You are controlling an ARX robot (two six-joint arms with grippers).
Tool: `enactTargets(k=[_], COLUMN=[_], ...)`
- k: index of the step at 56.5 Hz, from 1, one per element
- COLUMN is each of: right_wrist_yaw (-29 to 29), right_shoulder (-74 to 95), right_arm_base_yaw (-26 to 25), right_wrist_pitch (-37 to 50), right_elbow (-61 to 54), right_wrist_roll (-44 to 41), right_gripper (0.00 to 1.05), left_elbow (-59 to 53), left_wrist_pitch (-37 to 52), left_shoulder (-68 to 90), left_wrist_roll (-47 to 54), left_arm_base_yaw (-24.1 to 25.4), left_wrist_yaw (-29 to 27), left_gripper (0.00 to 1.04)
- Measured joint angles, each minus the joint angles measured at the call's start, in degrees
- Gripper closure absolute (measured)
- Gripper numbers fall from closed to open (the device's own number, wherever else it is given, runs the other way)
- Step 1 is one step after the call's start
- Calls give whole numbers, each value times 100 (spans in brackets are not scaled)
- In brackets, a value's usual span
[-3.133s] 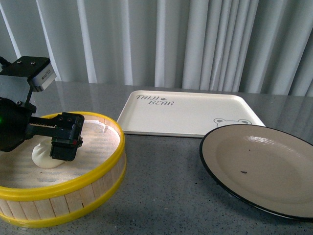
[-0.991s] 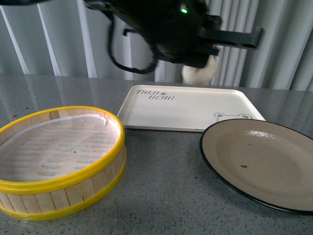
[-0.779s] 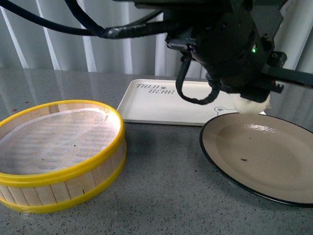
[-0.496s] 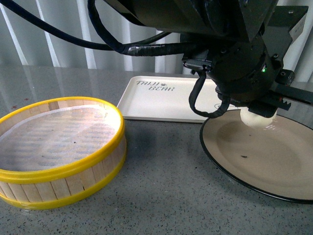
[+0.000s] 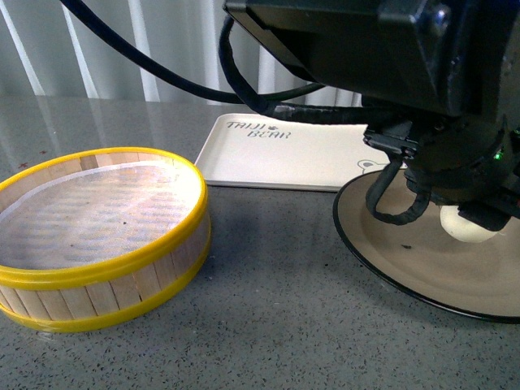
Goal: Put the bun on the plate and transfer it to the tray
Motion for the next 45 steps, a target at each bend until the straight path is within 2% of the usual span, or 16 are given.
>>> enactTargets(k=[22,45], right_wrist_yaw=[-2,0], right_shoulder=[0,0], right_arm_base_yaw=[0,0], right_wrist_pitch=[0,0], right_elbow=[0,0], right_wrist_roll=[0,2], right_gripper=[8,8], left_elbow=[221,199], left_wrist_pitch=[35,-55], left_shoulder=[229,291], left_wrist_roll=[531,859], left_arm_base_yaw=[-48,-46], left_wrist_yaw=[-531,-444], left_gripper=[101,101])
